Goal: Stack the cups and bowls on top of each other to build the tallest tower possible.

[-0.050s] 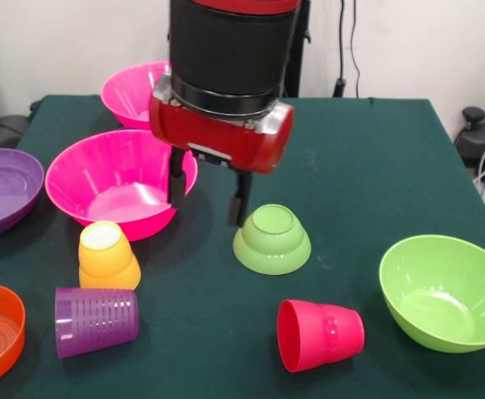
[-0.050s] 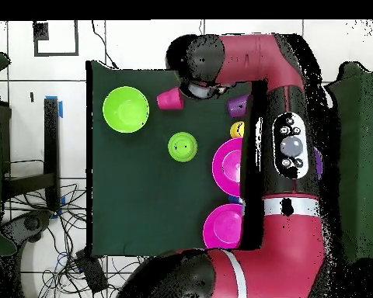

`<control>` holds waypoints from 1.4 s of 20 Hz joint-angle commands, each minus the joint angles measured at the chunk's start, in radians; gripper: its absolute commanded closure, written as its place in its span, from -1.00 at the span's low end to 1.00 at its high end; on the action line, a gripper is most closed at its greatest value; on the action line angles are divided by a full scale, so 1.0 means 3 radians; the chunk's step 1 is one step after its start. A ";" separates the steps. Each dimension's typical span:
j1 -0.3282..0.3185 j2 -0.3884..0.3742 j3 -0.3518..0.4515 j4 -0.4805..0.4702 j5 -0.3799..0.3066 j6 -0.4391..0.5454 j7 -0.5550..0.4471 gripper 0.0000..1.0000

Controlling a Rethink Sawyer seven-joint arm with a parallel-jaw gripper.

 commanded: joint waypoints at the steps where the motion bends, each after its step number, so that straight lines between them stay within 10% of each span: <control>1: 0.0028 0.0178 0.0285 0.0005 -0.0021 0.0100 -0.1080 -1.00; 28: -0.1279 0.0515 0.1717 0.1437 0.0724 -0.1236 -0.1693 -1.00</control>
